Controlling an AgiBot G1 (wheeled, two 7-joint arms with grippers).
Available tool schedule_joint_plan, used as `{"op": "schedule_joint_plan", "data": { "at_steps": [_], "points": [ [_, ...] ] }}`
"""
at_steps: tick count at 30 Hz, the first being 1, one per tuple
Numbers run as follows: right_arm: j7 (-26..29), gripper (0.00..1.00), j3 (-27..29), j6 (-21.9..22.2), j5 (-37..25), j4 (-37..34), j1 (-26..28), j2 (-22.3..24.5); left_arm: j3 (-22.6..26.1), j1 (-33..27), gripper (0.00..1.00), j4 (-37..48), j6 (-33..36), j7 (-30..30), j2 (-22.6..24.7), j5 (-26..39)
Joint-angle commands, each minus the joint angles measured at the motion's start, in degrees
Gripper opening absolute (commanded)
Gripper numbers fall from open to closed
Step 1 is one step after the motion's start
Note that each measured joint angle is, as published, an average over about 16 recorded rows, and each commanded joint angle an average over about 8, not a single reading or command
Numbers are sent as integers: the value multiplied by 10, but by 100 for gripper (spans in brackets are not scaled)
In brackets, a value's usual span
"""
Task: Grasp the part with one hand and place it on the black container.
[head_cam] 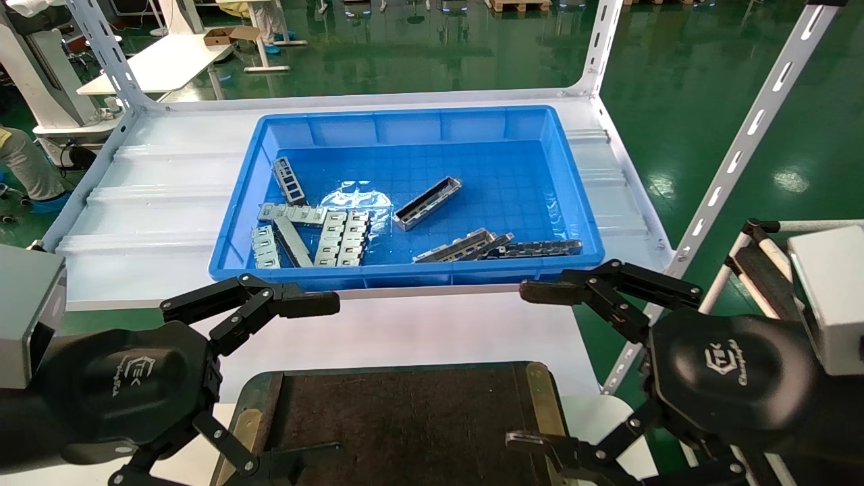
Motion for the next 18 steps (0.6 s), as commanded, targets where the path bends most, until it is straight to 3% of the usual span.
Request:
{"op": "schedule_joint_plan", "data": {
  "at_steps": [1,18],
  "points": [
    [0,100,0,0,0,0,0,0,0,0,100,0,0,0,0,0],
    [0,100,0,0,0,0,0,0,18,-37,100,19,-16,3,31,37]
  ]
}}
